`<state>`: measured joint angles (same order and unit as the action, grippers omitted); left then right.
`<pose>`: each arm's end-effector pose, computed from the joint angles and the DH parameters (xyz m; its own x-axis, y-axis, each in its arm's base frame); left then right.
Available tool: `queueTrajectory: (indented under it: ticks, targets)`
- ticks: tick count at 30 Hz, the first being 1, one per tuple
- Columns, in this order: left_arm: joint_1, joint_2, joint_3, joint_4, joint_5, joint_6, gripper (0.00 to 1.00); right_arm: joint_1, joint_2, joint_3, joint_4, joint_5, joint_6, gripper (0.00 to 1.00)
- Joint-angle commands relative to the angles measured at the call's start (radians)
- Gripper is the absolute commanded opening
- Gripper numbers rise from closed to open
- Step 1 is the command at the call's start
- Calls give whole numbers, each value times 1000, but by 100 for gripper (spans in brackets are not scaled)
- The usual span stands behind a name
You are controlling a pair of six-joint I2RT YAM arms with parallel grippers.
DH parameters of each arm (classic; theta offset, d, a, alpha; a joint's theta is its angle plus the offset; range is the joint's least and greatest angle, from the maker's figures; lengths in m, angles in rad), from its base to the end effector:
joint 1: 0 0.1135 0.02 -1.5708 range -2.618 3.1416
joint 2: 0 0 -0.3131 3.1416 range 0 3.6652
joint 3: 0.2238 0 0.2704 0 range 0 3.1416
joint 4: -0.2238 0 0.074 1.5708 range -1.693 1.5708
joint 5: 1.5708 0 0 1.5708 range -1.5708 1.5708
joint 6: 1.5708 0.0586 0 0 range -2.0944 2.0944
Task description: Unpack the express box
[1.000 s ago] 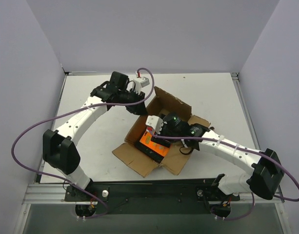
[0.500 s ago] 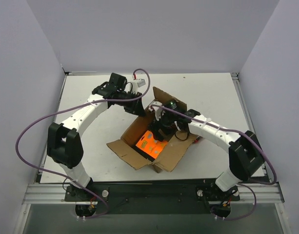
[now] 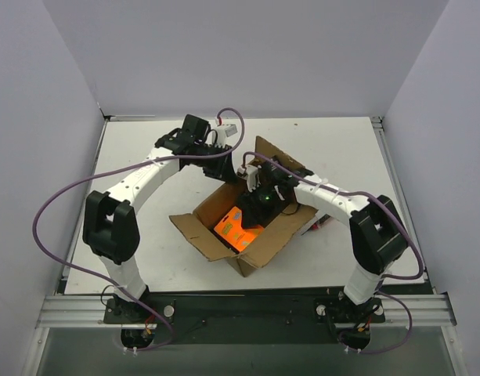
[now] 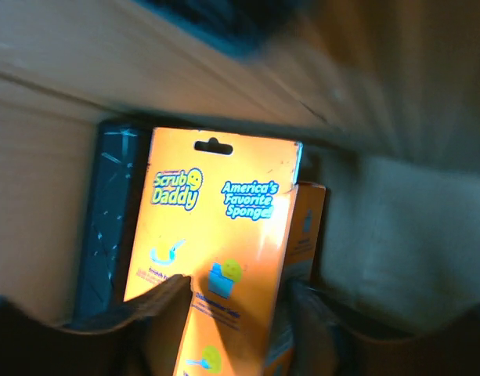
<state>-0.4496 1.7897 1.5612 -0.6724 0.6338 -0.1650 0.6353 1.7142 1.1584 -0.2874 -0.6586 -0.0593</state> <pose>0.3755 -0.2197 0.3228 -0.8083 0.2431 -0.5362 0.5562 0.6142 -0.5599 0.3010 0.2665 0.2454 -0.5528 -0.4658 -0.6910 -0.8311 0.3681 0.4168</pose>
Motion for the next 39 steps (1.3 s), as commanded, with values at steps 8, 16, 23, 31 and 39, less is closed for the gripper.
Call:
queueTrajectory:
  ticks: [8, 16, 23, 31, 39]
  targets:
    - [-6, 33, 203, 8, -34, -42, 0, -2, -165, 217, -90, -31, -96, 38]
    - [0, 53, 264, 19, -43, -53, 0, 33, -169, 261, -87, 22, -152, 38]
    - [-3, 30, 211, 20, -16, -34, 0, 30, -209, 152, -61, 344, -281, 69]
    - [-12, -7, 172, 30, -31, -71, 0, 26, -107, 104, -22, 416, -335, 88]
    - [-14, -18, 145, 57, -29, -114, 0, 12, 11, 20, -16, 363, -171, 90]
